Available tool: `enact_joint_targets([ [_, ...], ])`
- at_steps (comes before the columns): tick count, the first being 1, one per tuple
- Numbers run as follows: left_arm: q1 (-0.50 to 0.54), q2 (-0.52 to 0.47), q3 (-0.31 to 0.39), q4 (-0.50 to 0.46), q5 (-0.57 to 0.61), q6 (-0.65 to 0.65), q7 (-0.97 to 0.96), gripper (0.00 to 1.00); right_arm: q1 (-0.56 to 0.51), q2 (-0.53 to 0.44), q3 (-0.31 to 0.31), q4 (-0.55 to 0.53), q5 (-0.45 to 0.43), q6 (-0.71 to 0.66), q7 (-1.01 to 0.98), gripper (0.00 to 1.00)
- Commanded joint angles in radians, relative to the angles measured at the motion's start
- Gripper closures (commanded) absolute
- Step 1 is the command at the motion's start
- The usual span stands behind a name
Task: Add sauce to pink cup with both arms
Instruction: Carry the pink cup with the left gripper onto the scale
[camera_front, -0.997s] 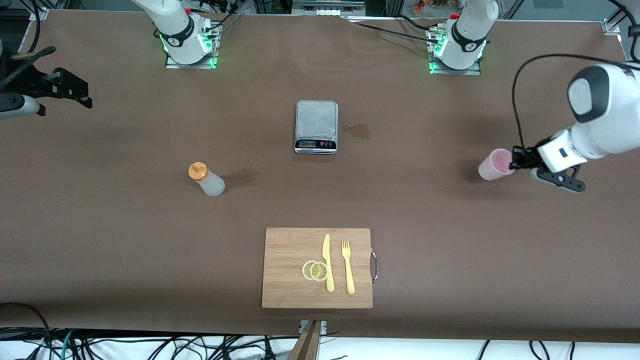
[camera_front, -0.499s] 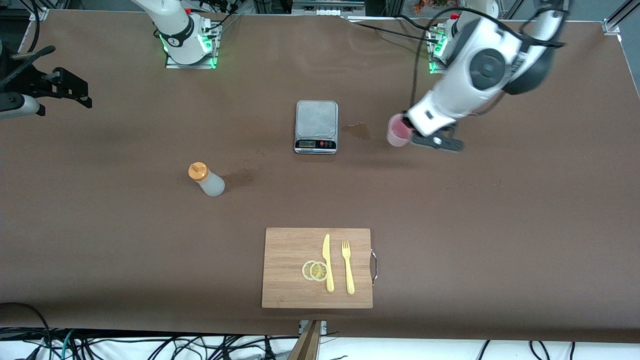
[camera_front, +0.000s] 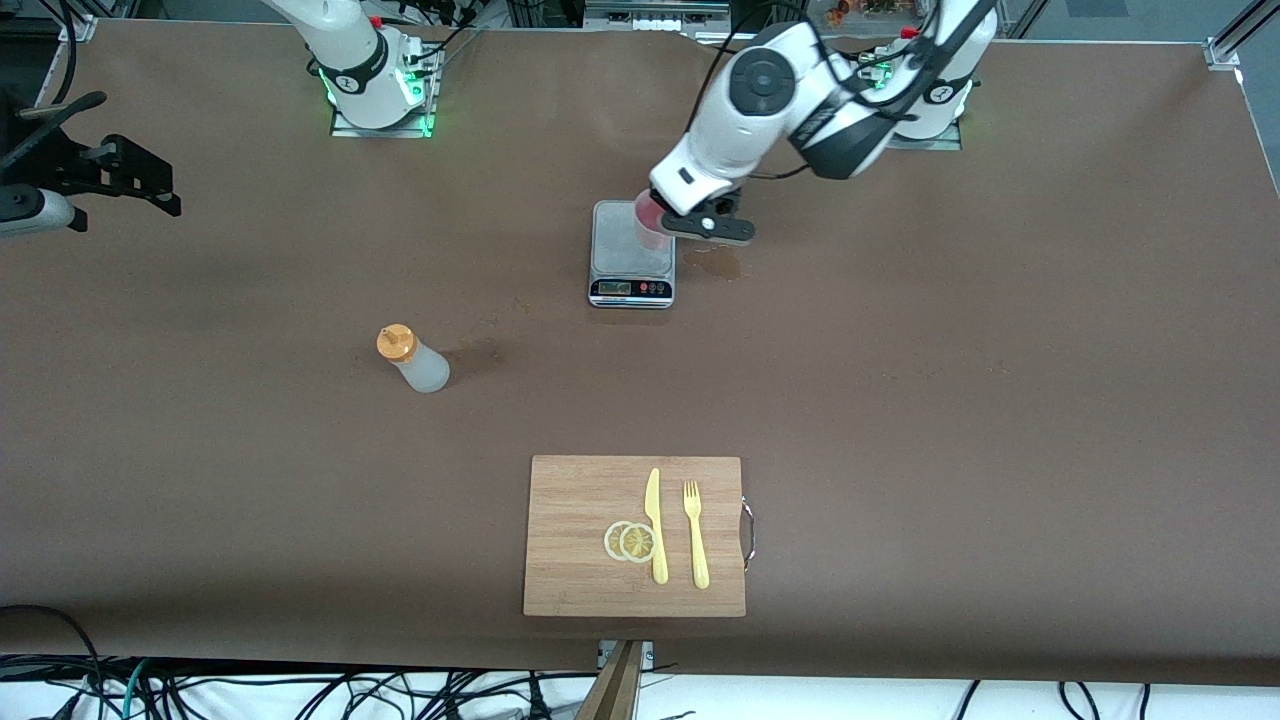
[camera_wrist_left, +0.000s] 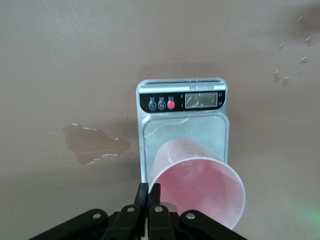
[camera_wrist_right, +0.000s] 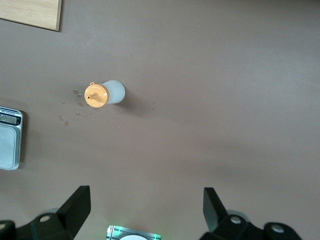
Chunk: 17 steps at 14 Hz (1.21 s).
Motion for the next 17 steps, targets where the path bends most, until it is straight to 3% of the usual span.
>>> enact_joint_targets([
  [1,-0.055,0.148,0.008,0.030,0.216,0.045,-0.187,1.00,-0.004,-0.018,0.000,-0.012,0.008,-0.003,-0.018,0.00],
  [4,-0.081,0.215,0.010,0.030,0.350,0.102,-0.312,1.00,-0.004,-0.018,0.000,-0.012,0.008,-0.003,-0.018,0.00],
  [6,-0.089,0.216,0.011,0.030,0.352,0.102,-0.318,1.00,-0.004,-0.017,0.000,-0.012,0.007,0.000,-0.018,0.00],
  [7,-0.089,0.216,0.013,0.030,0.352,0.102,-0.318,0.95,-0.004,-0.017,0.000,-0.012,0.008,0.000,-0.018,0.00],
  [8,-0.089,0.213,0.016,0.030,0.353,0.102,-0.313,0.40,-0.004,-0.018,0.000,-0.012,0.008,0.000,-0.018,0.00],
  [9,-0.083,0.203,0.016,0.032,0.356,0.099,-0.306,0.01,-0.004,-0.020,0.000,-0.012,0.008,0.001,-0.018,0.00],
  [12,-0.069,0.163,0.008,0.052,0.346,0.059,-0.312,0.00,0.000,-0.017,0.009,-0.012,0.008,0.007,-0.018,0.00],
  [15,-0.065,0.101,-0.011,0.125,0.336,-0.167,-0.301,0.00,0.005,-0.014,0.042,-0.012,0.010,0.012,-0.018,0.00],
  [17,-0.013,0.087,-0.067,0.203,0.297,-0.322,-0.275,0.01,0.005,-0.011,0.047,-0.012,0.011,0.012,-0.018,0.00],
])
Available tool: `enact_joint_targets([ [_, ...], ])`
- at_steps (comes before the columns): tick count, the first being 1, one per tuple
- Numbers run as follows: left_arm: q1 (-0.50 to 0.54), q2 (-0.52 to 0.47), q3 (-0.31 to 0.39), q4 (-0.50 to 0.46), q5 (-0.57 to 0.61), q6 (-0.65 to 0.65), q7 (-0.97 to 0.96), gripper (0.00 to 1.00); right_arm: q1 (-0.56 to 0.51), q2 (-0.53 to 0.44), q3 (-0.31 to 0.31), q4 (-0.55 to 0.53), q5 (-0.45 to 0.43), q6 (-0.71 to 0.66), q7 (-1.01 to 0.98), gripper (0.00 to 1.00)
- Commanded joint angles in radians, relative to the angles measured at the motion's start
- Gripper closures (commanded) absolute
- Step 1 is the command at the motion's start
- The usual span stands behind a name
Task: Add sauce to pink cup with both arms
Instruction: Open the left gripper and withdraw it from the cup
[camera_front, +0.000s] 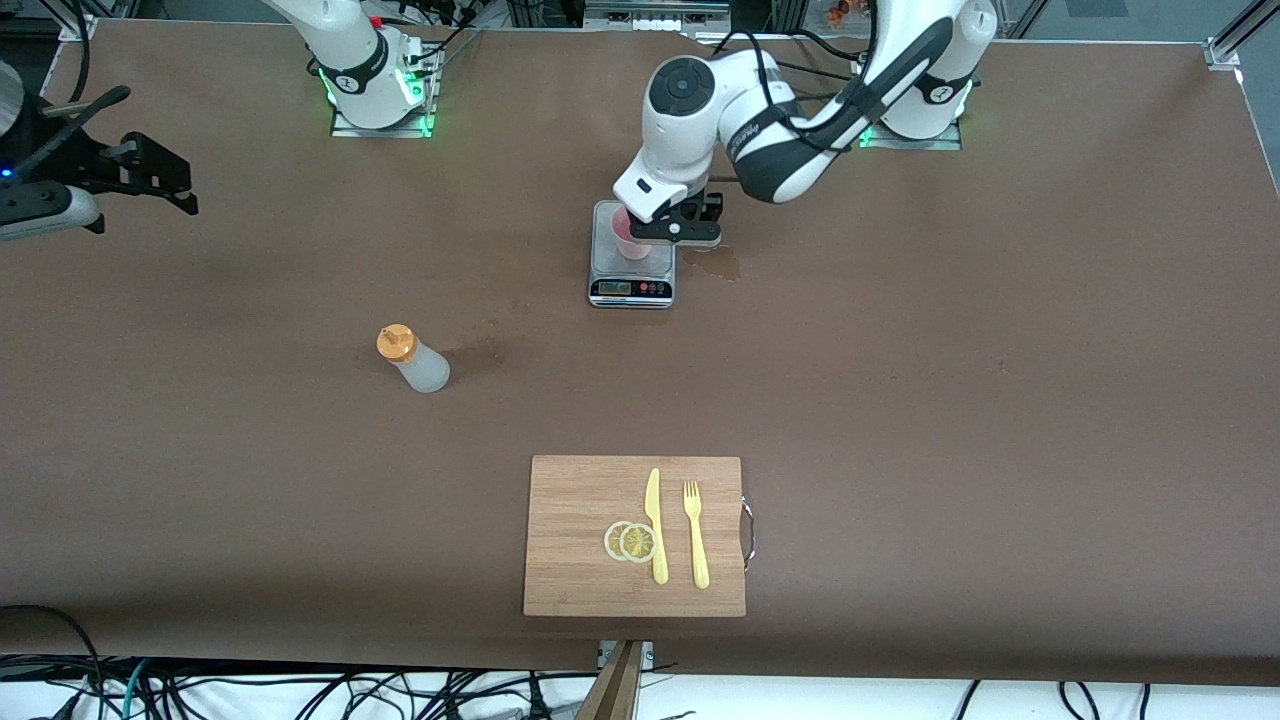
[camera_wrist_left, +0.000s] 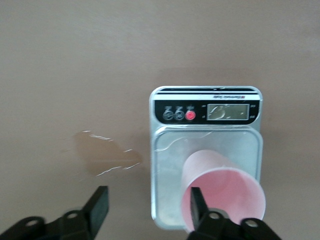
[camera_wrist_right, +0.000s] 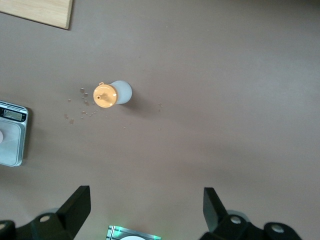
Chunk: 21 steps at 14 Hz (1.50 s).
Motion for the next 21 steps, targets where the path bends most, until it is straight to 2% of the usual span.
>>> enact_joint_targets([
  [1,0.111,-0.050,-0.100,0.111,-0.092,-0.195,0.069,0.01,0.002,-0.011,0.007,-0.012,0.013,0.008,-0.018,0.00],
  [2,0.189,-0.064,-0.149,0.170,-0.148,-0.276,0.117,0.01,0.004,-0.012,0.007,-0.012,0.013,0.010,-0.020,0.00],
  [4,0.309,-0.068,-0.213,0.260,-0.170,-0.423,0.177,0.01,0.007,-0.011,0.007,-0.012,0.024,0.016,-0.025,0.00],
  [6,0.407,-0.067,-0.232,0.358,-0.168,-0.561,0.246,0.01,0.007,0.003,0.007,-0.012,0.039,0.020,-0.025,0.00],
  [8,0.502,-0.068,-0.224,0.407,-0.161,-0.574,0.298,0.01,0.007,0.006,0.007,-0.031,0.062,0.026,-0.026,0.00],
  [11,0.673,-0.093,-0.225,0.412,-0.130,-0.585,0.373,0.01,0.007,0.004,0.007,-0.049,0.073,0.037,-0.089,0.00],
  [15,0.802,-0.118,-0.203,0.429,-0.066,-0.585,0.510,0.01,0.006,-0.003,0.004,-0.048,0.073,0.036,-0.190,0.00],
  [16,0.803,-0.136,-0.161,0.430,-0.062,-0.585,0.569,0.01,0.006,-0.003,0.004,-0.048,0.073,0.037,-0.212,0.00],
  [17,0.778,-0.183,-0.074,0.423,-0.072,-0.583,0.637,0.01,0.004,-0.003,0.003,-0.048,0.074,0.040,-0.245,0.00],
  [20,0.634,-0.231,0.154,0.423,-0.117,-0.579,0.767,0.01,-0.005,-0.006,-0.005,-0.052,0.114,0.051,-0.339,0.00],
  [21,0.565,-0.246,0.250,0.421,-0.143,-0.573,0.801,0.01,-0.011,-0.006,-0.005,-0.055,0.119,0.053,-0.376,0.00],
])
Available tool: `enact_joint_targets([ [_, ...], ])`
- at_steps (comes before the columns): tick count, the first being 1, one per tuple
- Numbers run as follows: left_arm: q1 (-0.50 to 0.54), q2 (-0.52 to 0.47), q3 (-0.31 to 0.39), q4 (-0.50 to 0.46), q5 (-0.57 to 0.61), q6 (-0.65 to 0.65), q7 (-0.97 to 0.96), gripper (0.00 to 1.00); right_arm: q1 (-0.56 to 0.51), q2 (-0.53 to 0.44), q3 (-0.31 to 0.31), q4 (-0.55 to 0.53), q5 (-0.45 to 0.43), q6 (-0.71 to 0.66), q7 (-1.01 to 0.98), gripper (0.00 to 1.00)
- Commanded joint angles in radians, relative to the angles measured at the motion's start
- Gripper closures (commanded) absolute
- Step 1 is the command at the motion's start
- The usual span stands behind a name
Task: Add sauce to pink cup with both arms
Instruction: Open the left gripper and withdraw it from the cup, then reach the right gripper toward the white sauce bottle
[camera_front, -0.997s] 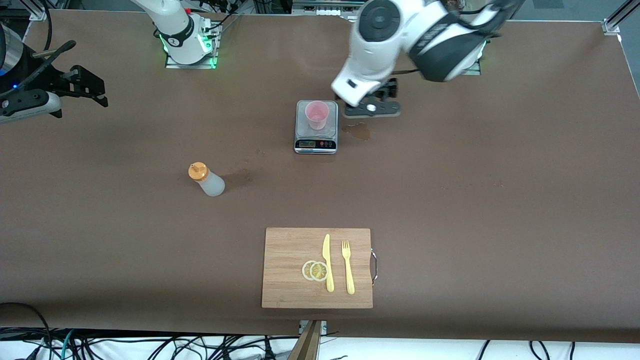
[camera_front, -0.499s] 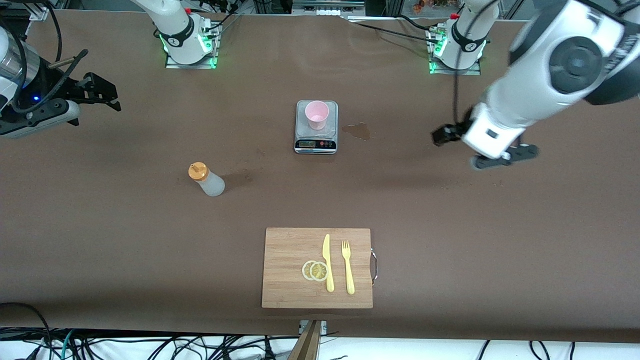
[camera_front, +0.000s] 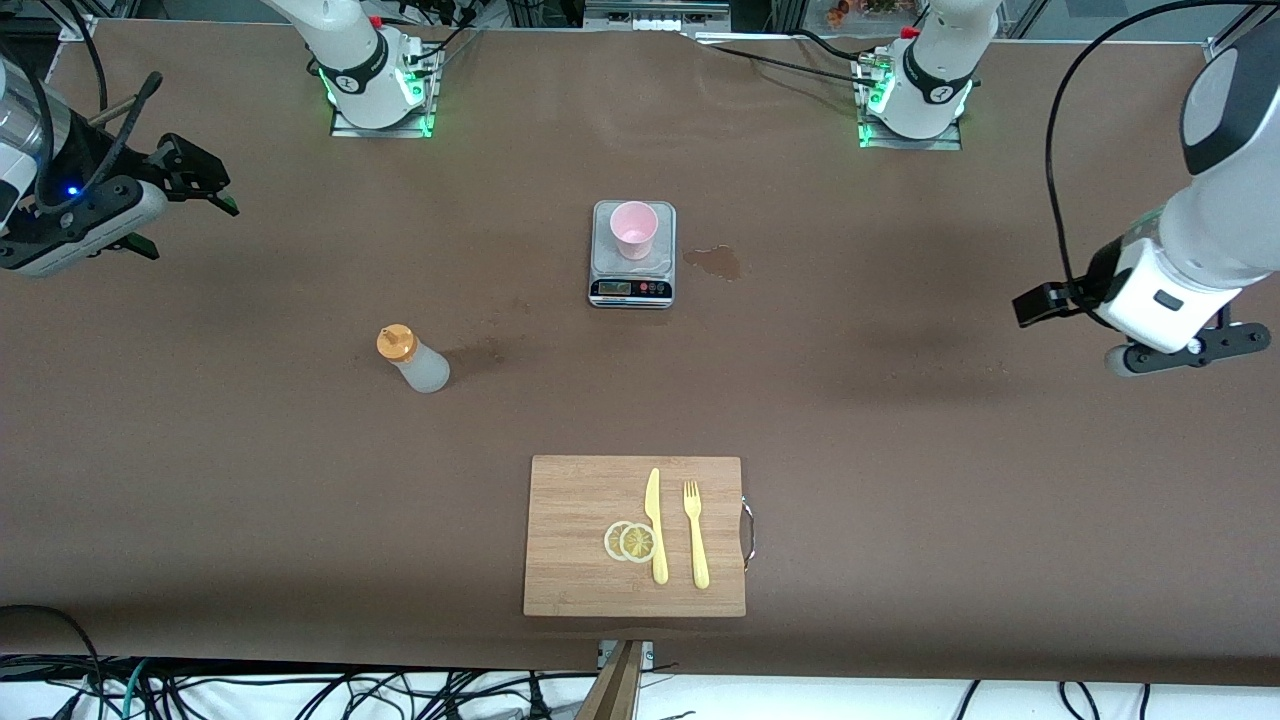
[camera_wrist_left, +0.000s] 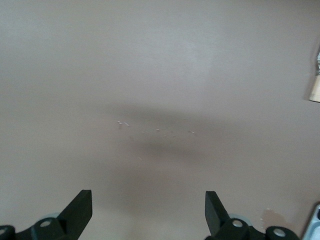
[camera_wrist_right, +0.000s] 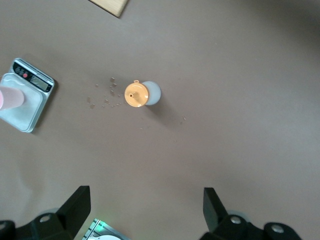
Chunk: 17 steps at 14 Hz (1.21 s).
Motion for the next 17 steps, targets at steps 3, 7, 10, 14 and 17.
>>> enact_joint_targets([
  [3,-0.363,-0.114,0.475,-0.018,-0.154,0.014,0.195,0.01,-0.067,-0.011,-0.005,-0.036,0.105,0.047,-0.244,0.00],
  [7,-0.687,-0.211,0.848,-0.097,-0.271,0.078,0.258,0.01,-0.101,0.040,-0.047,-0.068,0.230,0.082,-0.517,0.00],
  [10,-0.710,-0.261,0.856,-0.141,-0.269,0.128,0.287,0.01,-0.144,0.073,-0.064,-0.128,0.364,0.119,-0.710,0.00],
  [14,-0.706,-0.258,0.856,-0.131,-0.268,0.125,0.292,0.01,-0.192,0.185,-0.093,-0.140,0.533,0.108,-1.025,0.00],
  [17,-0.703,-0.255,0.856,-0.128,-0.269,0.079,0.300,0.00,-0.225,0.282,-0.116,-0.174,0.691,0.105,-1.290,0.00],
])
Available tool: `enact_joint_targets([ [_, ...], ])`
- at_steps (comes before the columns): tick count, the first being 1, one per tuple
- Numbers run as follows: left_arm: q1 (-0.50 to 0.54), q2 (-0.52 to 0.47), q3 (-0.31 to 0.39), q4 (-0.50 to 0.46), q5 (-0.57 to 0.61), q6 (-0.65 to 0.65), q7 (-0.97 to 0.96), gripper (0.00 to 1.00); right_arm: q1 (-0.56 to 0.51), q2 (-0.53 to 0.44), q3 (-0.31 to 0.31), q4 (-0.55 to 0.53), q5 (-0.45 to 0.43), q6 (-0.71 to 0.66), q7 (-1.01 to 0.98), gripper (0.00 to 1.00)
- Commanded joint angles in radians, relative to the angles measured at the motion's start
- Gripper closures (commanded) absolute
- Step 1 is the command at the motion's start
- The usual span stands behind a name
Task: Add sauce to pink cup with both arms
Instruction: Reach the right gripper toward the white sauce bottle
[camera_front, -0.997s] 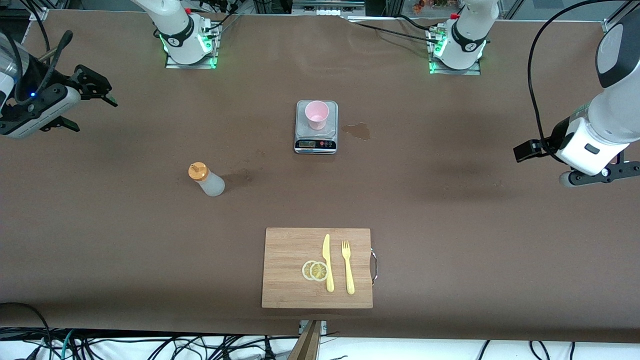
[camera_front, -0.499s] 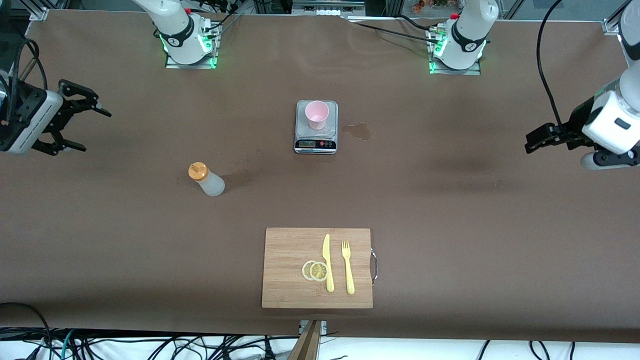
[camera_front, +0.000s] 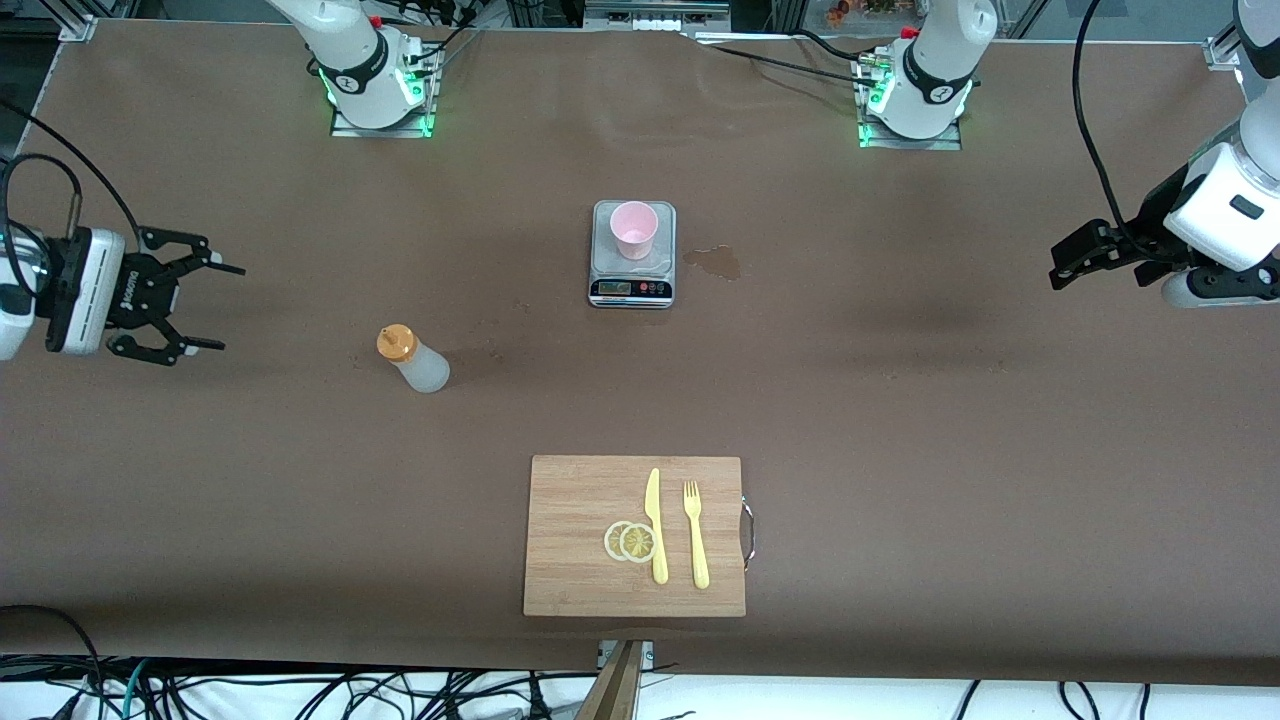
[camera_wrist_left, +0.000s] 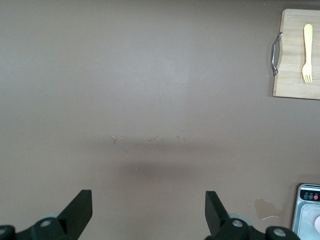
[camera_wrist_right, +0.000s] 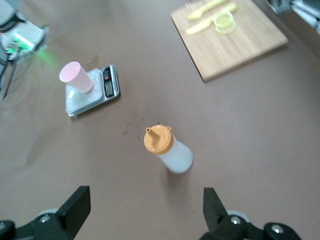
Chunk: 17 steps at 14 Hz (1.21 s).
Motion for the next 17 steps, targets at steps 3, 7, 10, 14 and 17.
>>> enact_joint_targets([
  [3,-0.008,-0.007,0.010,-0.013,-0.020,-0.027,0.034,0.00,-0.056,0.149,-0.008,-0.048,0.224,-0.054,-0.348,0.00],
  [7,-0.012,0.010,0.007,0.031,-0.017,-0.026,0.032,0.00,-0.062,0.326,-0.022,-0.047,0.413,-0.112,-0.617,0.00],
  [10,-0.009,0.031,0.007,0.038,-0.017,-0.024,0.034,0.00,-0.059,0.421,-0.020,-0.047,0.496,-0.157,-0.740,0.00],
  [14,-0.015,0.050,0.007,0.046,-0.020,-0.023,0.034,0.00,-0.050,0.470,-0.016,-0.065,0.530,-0.186,-0.865,0.00],
  [17,-0.005,0.053,0.010,0.059,-0.020,-0.030,0.032,0.00,-0.040,0.500,-0.013,-0.076,0.550,-0.183,-0.931,0.00],
])
